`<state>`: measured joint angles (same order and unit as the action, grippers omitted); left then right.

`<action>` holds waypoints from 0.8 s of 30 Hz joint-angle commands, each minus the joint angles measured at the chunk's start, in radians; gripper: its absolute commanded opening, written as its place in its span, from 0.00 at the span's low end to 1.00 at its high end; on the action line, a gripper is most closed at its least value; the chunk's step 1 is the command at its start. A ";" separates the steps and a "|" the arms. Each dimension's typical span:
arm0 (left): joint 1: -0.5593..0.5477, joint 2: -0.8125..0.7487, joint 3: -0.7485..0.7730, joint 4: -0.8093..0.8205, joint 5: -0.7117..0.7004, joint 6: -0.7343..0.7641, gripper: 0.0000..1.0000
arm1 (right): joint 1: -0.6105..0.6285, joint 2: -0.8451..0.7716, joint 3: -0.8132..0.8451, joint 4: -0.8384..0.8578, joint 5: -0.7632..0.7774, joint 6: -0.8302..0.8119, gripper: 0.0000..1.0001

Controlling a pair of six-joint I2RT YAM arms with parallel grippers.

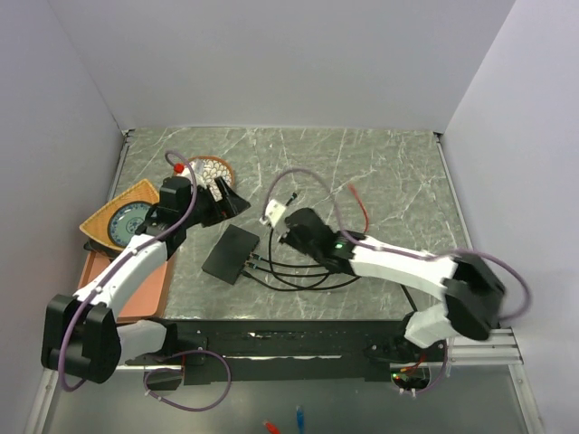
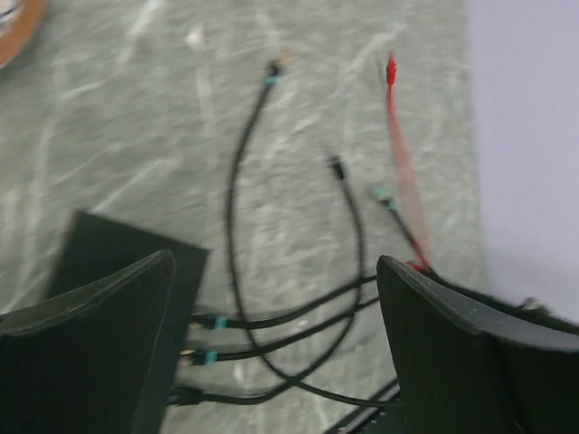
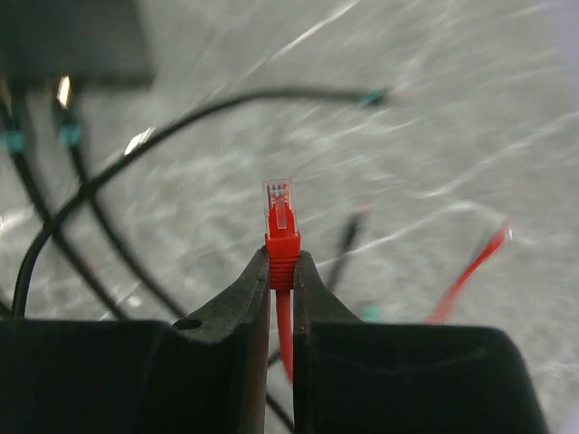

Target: Insert the plug into the switch port

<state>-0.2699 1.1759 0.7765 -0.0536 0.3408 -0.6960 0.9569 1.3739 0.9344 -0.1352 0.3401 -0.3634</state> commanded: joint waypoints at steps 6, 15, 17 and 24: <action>0.073 0.071 -0.160 0.118 -0.125 0.082 0.96 | -0.006 0.175 0.063 0.071 -0.315 0.066 0.00; 0.142 0.175 -0.256 0.253 -0.046 0.076 0.88 | -0.006 0.322 0.147 0.072 -0.428 0.095 0.00; 0.150 0.182 -0.267 0.274 -0.036 0.076 0.86 | -0.006 0.349 0.167 0.071 -0.429 0.096 0.00; 0.163 0.214 -0.269 0.293 -0.005 0.073 0.74 | -0.024 0.435 0.190 0.098 -0.404 0.116 0.00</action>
<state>-0.1143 1.3659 0.5106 0.1738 0.2916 -0.6384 0.9527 1.7817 1.0679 -0.0898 -0.0647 -0.2718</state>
